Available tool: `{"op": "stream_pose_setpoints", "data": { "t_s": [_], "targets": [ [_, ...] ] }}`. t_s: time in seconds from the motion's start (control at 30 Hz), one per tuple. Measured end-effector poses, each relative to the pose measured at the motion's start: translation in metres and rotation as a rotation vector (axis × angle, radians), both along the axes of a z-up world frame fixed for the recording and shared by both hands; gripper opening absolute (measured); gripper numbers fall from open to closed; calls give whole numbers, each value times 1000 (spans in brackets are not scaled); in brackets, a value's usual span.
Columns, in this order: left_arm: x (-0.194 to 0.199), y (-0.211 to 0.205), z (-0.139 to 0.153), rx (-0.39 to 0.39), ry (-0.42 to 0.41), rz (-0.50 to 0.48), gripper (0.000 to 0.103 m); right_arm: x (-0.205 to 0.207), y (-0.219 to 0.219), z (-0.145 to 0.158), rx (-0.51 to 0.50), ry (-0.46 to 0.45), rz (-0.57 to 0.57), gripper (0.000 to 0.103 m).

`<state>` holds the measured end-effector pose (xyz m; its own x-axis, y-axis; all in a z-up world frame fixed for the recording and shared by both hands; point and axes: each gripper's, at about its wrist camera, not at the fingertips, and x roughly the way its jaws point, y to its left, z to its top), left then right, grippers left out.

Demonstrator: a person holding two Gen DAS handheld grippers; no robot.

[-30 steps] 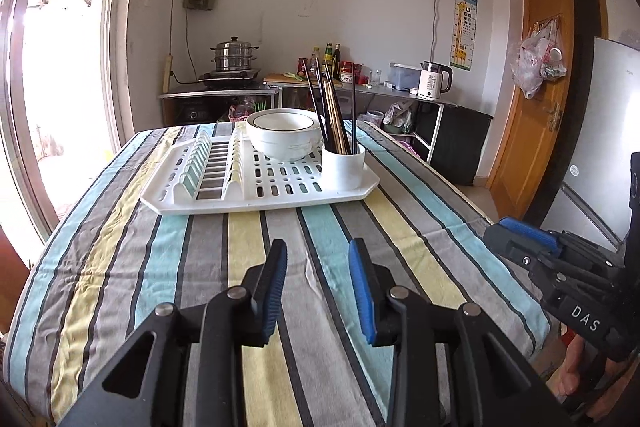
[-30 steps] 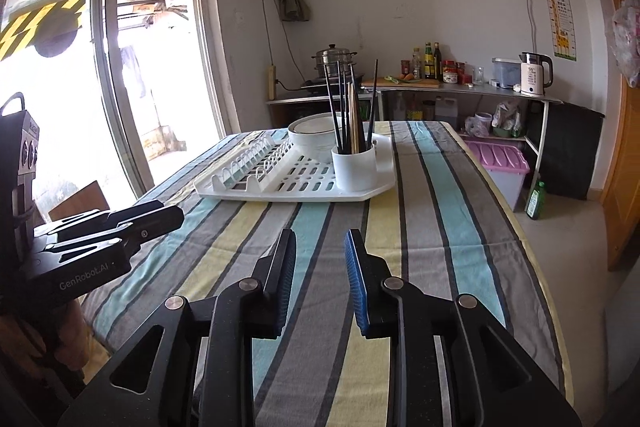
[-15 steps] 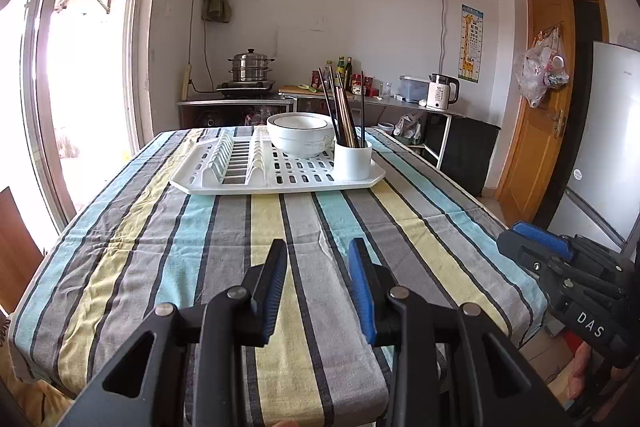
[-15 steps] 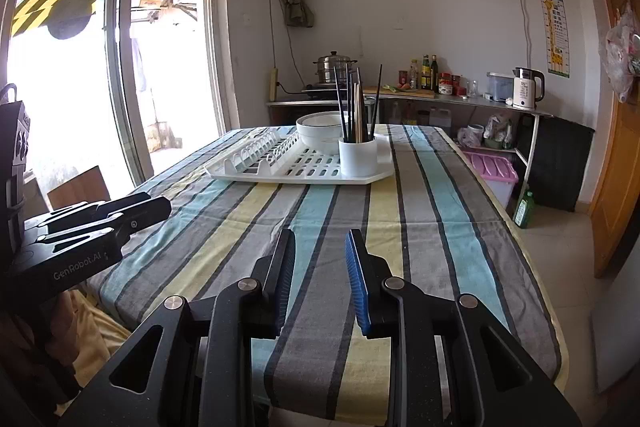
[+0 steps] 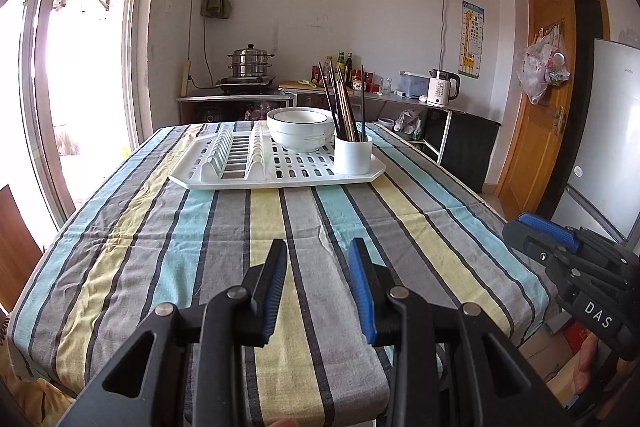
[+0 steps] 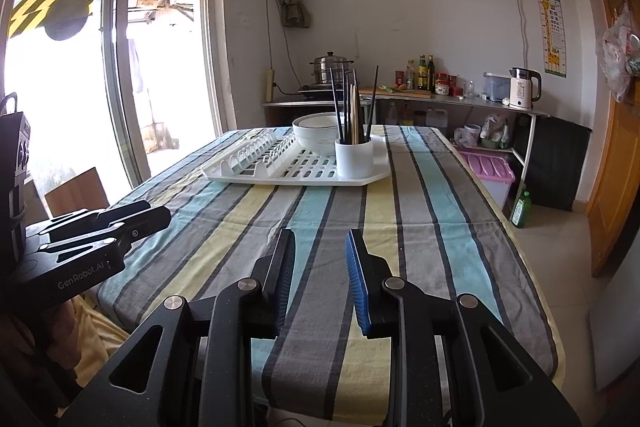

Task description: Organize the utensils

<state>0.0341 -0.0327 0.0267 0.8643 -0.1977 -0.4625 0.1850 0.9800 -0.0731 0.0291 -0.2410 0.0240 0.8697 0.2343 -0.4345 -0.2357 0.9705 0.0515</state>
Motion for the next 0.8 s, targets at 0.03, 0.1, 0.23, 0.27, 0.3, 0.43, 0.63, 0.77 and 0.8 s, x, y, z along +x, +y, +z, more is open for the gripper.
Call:
{"op": "stream_pose_setpoints", "data": {
  "t_s": [0.03, 0.1, 0.23, 0.27, 0.3, 0.43, 0.63, 0.77, 0.8],
  "targets": [
    [0, 0, 0, -3, 3, -2, 33, 0, 0, 0, 0, 0, -1, 27],
    [1, 0, -1, -3, 6, -2, 34, 0, -1, 0, 2, -1, -2, 27],
    [2, -1, -1, 3, 9, -1, 33, 0, 0, 1, 3, -5, 0, 27],
    [1, -1, -1, 4, 8, -1, 33, 0, -1, 1, 3, -4, 0, 27],
    [2, -1, -1, 5, 7, 0, 33, 1, -1, 1, 4, -3, 0, 27],
    [1, 0, 0, 4, 4, 1, 33, 0, -1, 3, 5, -5, 0, 27],
    [0, -1, -1, 6, 5, -2, 34, -1, -2, 3, 7, -7, 0, 27],
    [0, -2, -1, 4, 6, -4, 33, -1, -2, 3, 8, -6, 0, 27],
    [0, -2, -1, 5, 7, -4, 34, -1, -2, 3, 8, -6, 0, 27]
  ]
}}
